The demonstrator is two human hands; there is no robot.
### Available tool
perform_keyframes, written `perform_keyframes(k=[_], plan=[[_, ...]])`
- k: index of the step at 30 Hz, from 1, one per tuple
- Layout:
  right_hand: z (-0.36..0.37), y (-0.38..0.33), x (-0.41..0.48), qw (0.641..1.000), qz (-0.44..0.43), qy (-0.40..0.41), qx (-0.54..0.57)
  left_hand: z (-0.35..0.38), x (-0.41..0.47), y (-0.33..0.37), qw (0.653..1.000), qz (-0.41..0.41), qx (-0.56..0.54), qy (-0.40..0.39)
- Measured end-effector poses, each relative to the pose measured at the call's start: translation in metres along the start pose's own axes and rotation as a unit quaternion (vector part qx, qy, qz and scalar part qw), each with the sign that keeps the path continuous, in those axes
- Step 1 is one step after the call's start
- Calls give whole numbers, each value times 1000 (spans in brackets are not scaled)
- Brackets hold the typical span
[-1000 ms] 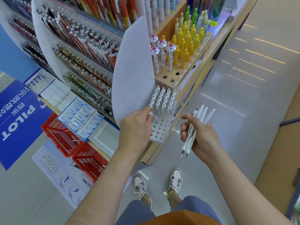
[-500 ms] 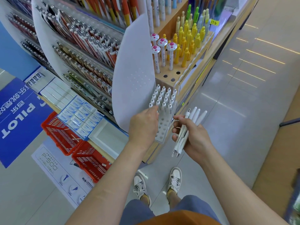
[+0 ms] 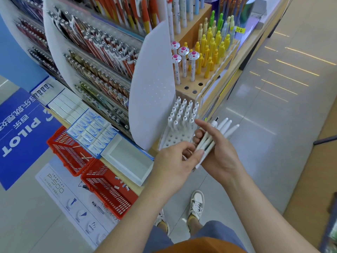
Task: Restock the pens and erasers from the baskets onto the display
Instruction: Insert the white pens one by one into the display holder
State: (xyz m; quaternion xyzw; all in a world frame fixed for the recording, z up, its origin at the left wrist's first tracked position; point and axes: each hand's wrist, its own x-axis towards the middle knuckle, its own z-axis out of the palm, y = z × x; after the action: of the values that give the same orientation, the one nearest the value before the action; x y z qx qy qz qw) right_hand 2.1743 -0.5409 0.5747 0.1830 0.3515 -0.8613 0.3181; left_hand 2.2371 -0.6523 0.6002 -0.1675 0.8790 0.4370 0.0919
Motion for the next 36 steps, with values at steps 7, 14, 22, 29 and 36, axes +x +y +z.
perform_keyframes(k=[7, 14, 22, 29, 36], plan=[[2, 2, -2, 999, -26, -14, -44, -4, 3, 1, 966, -90, -241, -19], [2, -1, -5, 987, -72, 52, -137, -14, -2, -6, 988, -53, -115, 87], [0, -9, -5, 981, -72, 6, -178, -29, -1, -5, 999, 15, 33, 9], [14, -12, -4, 972, -83, -61, -210, -32, 4, 20, 992, 101, -23, 69], [-8, -23, 6, 982, -70, 71, -160, -52, 23, 10, 972, 95, -52, 207]])
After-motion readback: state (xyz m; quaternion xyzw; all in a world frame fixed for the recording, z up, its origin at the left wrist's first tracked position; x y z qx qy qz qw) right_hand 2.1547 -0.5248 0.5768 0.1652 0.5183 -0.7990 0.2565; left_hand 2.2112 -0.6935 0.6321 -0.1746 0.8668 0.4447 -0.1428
